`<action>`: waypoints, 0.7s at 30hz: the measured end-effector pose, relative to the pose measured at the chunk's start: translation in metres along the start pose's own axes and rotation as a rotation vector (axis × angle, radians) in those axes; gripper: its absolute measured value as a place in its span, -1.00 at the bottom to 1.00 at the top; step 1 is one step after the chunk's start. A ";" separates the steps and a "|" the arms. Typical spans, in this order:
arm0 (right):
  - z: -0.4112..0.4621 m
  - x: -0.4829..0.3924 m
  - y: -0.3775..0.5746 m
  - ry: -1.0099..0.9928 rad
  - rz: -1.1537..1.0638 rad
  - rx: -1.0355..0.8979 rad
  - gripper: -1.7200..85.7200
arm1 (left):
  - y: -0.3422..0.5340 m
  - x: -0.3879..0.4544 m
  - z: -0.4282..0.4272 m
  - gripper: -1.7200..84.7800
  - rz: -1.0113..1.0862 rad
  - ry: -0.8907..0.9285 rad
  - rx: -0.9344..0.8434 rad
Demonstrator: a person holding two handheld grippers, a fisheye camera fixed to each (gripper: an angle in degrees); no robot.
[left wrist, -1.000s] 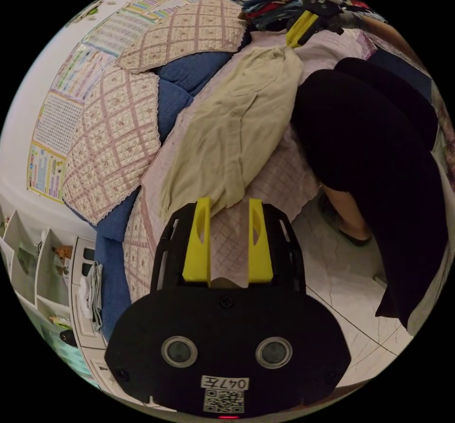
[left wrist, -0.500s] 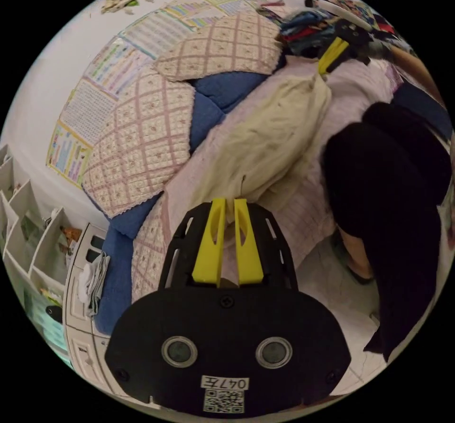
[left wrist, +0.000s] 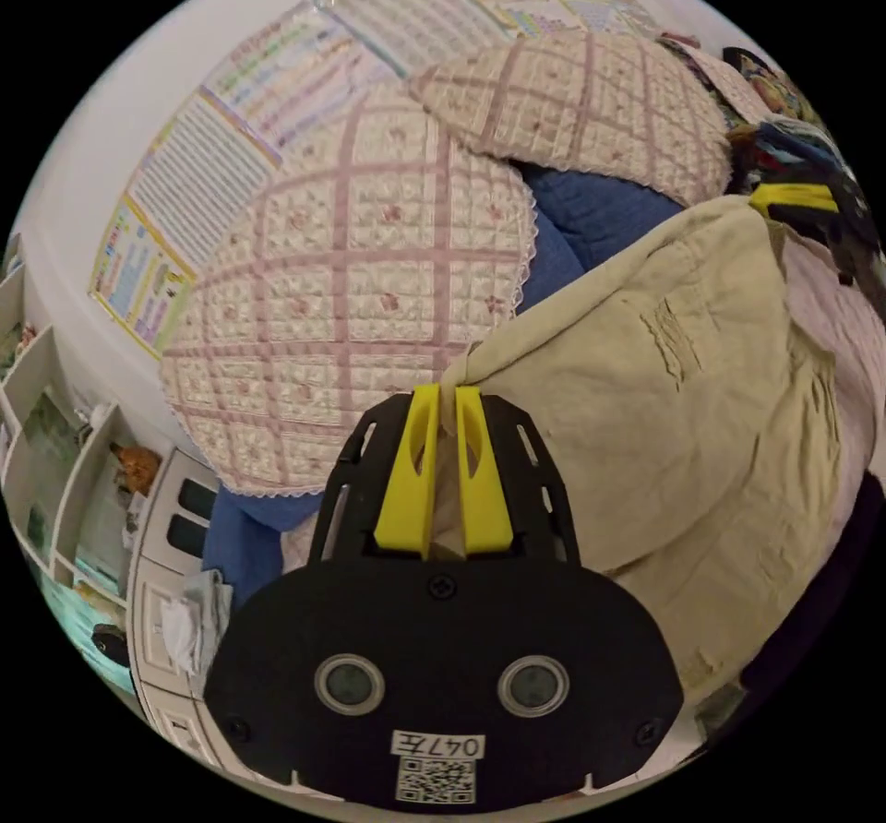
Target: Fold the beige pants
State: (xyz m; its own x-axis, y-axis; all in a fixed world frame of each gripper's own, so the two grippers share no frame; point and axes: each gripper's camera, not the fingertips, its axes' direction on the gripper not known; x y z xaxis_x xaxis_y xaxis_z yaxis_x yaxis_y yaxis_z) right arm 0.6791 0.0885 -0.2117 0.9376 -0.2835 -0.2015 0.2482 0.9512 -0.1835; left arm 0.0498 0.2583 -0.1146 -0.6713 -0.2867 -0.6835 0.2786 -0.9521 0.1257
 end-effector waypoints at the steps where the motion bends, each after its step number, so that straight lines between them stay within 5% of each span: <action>1: 0.028 0.007 -0.005 -0.002 0.009 -0.038 -0.97 | -0.011 -0.009 0.041 -0.91 -0.011 0.043 -0.064; 5: 0.113 0.024 -0.001 -0.016 0.048 -0.198 -0.97 | -0.020 -0.024 0.164 -0.85 -0.104 0.123 -0.264; 10: 0.172 0.049 0.013 -0.062 0.100 -0.317 -0.92 | -0.006 -0.077 0.197 -0.71 -0.266 0.148 -0.254; 14: 0.167 0.081 0.006 0.010 0.172 -0.356 -0.75 | 0.036 -0.190 0.130 -0.70 -0.547 0.152 -0.074; 21: 0.011 0.127 0.061 -0.135 0.262 0.059 -0.87 | 0.186 -0.300 -0.058 -0.78 -0.656 0.262 0.235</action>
State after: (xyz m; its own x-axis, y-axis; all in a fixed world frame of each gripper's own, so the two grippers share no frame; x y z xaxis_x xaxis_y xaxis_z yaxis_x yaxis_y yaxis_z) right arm 0.8159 0.1120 -0.2380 0.9944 -0.0123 -0.1045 0.0034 0.9963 -0.0855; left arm 0.3431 0.1736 0.0723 -0.4554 0.3552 -0.8164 -0.2974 -0.9250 -0.2366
